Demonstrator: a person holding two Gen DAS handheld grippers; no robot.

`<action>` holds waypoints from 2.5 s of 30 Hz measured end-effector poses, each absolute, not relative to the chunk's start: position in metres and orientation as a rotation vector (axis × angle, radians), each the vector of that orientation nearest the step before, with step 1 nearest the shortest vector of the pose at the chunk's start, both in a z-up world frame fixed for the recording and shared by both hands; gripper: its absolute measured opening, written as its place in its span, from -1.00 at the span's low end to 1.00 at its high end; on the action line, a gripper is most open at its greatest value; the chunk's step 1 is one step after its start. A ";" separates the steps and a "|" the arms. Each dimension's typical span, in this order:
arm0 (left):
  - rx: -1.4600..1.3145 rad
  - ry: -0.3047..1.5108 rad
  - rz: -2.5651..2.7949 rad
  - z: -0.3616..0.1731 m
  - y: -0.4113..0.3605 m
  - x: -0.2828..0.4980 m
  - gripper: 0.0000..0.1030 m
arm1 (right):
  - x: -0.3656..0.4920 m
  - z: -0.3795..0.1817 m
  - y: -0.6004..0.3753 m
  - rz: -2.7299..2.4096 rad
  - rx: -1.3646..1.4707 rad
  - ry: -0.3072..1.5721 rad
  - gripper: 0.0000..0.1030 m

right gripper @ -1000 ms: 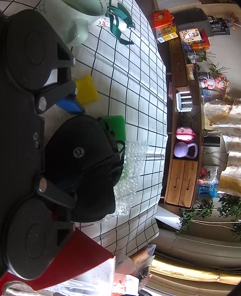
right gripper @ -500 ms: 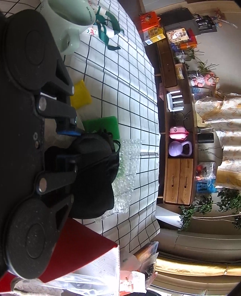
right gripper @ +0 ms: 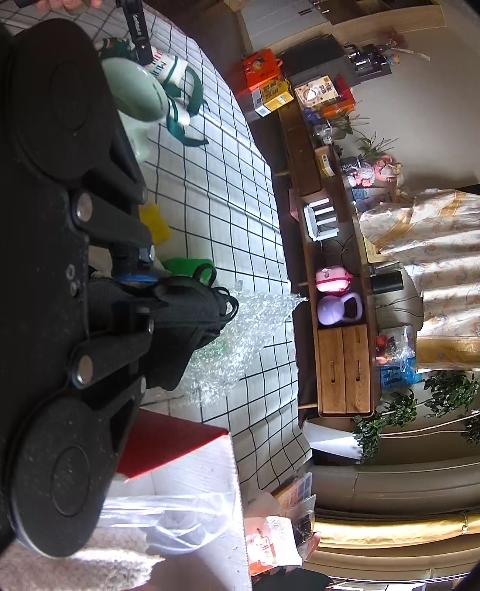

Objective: Organize soft objects
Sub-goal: 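Grasp the tote bag with the left tool while the right tool grasps the black cap, then lift and carry the tote bag with the left tool while the right tool carries the cap over the box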

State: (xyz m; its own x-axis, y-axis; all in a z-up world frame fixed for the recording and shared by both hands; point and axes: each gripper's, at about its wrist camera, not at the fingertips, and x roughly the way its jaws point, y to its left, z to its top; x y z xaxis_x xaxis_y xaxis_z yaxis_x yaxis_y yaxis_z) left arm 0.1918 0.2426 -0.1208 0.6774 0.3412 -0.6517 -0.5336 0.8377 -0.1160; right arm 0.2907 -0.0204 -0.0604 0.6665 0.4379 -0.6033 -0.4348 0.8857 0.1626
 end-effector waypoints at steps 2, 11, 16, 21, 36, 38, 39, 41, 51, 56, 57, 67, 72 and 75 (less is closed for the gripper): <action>-0.323 0.654 0.491 -0.117 0.242 0.185 -0.79 | 0.284 -0.058 -0.024 0.507 0.008 0.694 -0.87; -0.342 0.635 0.484 -0.104 0.238 0.159 -0.81 | 0.250 -0.056 -0.033 0.560 -0.009 0.694 -0.96; -0.341 0.609 0.477 -0.090 0.234 0.148 -0.83 | 0.240 -0.043 -0.039 0.556 0.001 0.648 -0.96; -0.339 0.555 0.452 -0.065 0.228 0.136 -0.83 | 0.229 -0.020 -0.052 0.569 0.017 0.601 -0.96; -0.356 0.481 0.375 0.002 0.199 0.101 -0.84 | 0.193 0.045 -0.103 0.593 0.041 0.494 -0.96; -0.355 0.463 0.345 0.014 0.188 0.098 -0.84 | 0.189 0.052 -0.112 0.587 0.041 0.474 -0.96; -0.354 0.456 0.332 0.020 0.183 0.098 -0.84 | 0.187 0.055 -0.116 0.584 0.039 0.466 -0.96; -0.358 0.443 0.297 0.031 0.173 0.098 -0.84 | 0.185 0.060 -0.123 0.572 0.037 0.450 -0.96; -0.314 0.399 0.126 0.066 0.099 0.128 -0.84 | 0.191 0.074 -0.167 0.480 0.025 0.400 -0.96; -0.297 0.396 0.037 0.073 0.057 0.152 -0.84 | 0.199 0.073 -0.191 0.427 0.027 0.392 -0.96; -0.293 0.396 0.022 0.075 0.049 0.157 -0.84 | 0.201 0.072 -0.195 0.416 0.026 0.391 -0.96; -0.267 0.418 -0.124 0.078 -0.033 0.206 -0.84 | 0.218 0.058 -0.246 0.308 0.042 0.405 -0.96; -0.269 0.449 -0.209 0.066 -0.069 0.226 -0.84 | 0.227 0.049 -0.266 0.262 0.034 0.419 -0.96; -0.265 0.467 -0.247 0.058 -0.090 0.237 -0.84 | 0.231 0.045 -0.277 0.236 0.026 0.423 -0.96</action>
